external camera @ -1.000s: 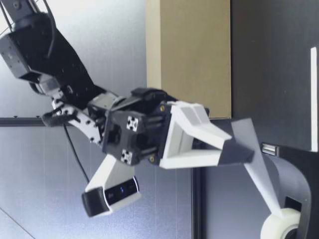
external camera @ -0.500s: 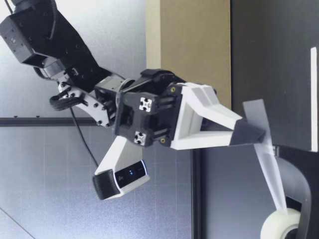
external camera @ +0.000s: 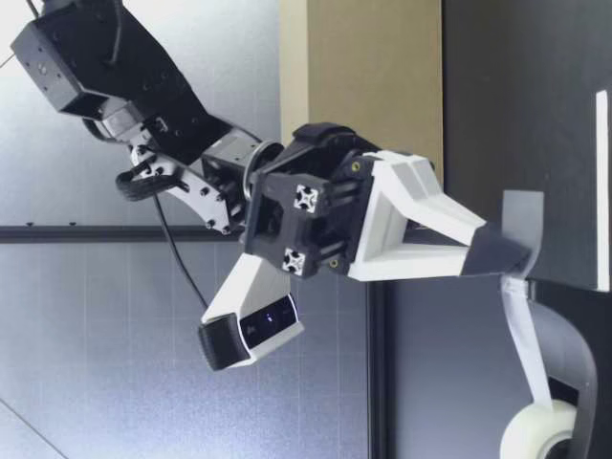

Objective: Cut a small piece of tape from the tape dispenser then place it on the cardboard box's edge.

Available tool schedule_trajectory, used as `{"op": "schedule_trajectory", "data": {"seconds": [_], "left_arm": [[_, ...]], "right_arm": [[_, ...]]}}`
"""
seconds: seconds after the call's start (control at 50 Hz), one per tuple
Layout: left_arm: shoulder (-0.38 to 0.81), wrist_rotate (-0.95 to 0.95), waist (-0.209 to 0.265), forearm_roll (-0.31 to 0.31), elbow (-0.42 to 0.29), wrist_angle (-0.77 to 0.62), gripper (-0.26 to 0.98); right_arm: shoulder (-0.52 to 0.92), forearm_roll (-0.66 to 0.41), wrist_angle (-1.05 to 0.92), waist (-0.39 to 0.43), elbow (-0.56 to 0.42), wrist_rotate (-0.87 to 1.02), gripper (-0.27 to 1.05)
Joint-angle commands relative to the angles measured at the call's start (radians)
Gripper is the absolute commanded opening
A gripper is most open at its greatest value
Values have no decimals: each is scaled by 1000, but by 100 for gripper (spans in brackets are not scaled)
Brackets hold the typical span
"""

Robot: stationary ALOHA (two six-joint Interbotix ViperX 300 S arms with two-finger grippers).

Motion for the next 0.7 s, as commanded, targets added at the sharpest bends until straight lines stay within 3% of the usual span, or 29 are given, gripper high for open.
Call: {"op": "schedule_trajectory", "data": {"seconds": [0.0, 0.36, 0.68], "left_arm": [[3, 0, -3, 0, -11, -6, -14], [5, 0, -2, 0, -8, -5, -14], [87, 0, -2, -20, -41, -8, -14]], "right_arm": [[-20, -3, -8, -3, 0, -3, -3], [-8, -3, -48, -3, 32, -12, -3], [-196, -95, -87, -2, 32, 5, -5]]}}
